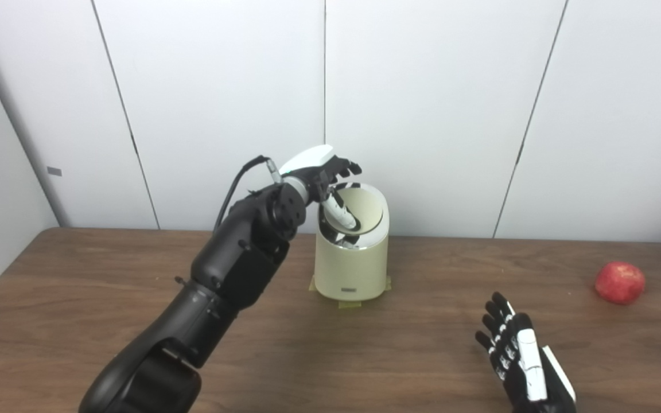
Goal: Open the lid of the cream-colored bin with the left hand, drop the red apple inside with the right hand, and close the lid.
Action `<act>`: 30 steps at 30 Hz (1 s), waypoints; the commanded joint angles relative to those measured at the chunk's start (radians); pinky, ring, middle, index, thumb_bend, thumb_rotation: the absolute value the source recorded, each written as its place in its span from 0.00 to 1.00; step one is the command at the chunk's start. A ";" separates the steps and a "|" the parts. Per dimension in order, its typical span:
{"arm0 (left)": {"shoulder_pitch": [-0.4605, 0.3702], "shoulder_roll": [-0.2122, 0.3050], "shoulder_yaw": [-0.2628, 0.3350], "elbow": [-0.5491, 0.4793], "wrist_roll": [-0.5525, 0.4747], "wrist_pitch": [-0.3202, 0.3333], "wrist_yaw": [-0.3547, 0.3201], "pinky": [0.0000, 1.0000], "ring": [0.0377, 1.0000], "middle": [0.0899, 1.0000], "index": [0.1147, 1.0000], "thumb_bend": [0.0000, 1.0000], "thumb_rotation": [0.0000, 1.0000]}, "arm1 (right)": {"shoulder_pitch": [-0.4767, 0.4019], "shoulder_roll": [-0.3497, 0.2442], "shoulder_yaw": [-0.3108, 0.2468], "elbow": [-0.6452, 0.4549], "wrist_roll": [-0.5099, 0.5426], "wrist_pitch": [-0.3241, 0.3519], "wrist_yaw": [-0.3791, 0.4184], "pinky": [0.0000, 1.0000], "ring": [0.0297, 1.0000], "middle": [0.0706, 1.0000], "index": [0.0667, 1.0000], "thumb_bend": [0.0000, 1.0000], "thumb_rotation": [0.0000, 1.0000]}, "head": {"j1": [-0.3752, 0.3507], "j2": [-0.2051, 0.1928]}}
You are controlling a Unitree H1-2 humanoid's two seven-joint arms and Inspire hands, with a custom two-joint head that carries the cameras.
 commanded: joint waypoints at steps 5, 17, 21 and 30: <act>0.026 -0.100 0.238 -0.208 -0.144 -0.002 0.096 0.86 0.85 0.81 0.77 0.71 0.11 | -0.027 -0.010 -0.003 -0.035 0.001 -0.022 0.005 0.95 1.00 1.00 1.00 0.66 1.00 | 0.000 0.002; 0.181 -0.183 0.359 -0.436 -0.302 -0.002 0.124 0.76 0.85 0.85 0.82 0.58 0.18 | -0.021 -0.015 -0.007 -0.039 0.011 -0.019 0.005 0.96 0.99 1.00 1.00 0.65 1.00 | 0.000 0.004; 0.268 -0.187 0.341 -0.518 -0.306 -0.002 0.145 0.76 0.83 0.83 0.81 0.57 0.20 | -0.021 -0.022 -0.004 -0.034 -0.001 -0.032 0.007 0.95 0.99 1.00 1.00 0.66 0.99 | -0.005 0.005; 0.455 -0.152 0.302 -0.557 -0.377 -0.104 0.233 0.76 0.82 0.85 0.85 0.53 0.48 | -0.018 -0.032 -0.008 -0.052 -0.024 -0.021 -0.002 0.91 0.97 0.98 0.97 0.67 0.86 | -0.004 0.010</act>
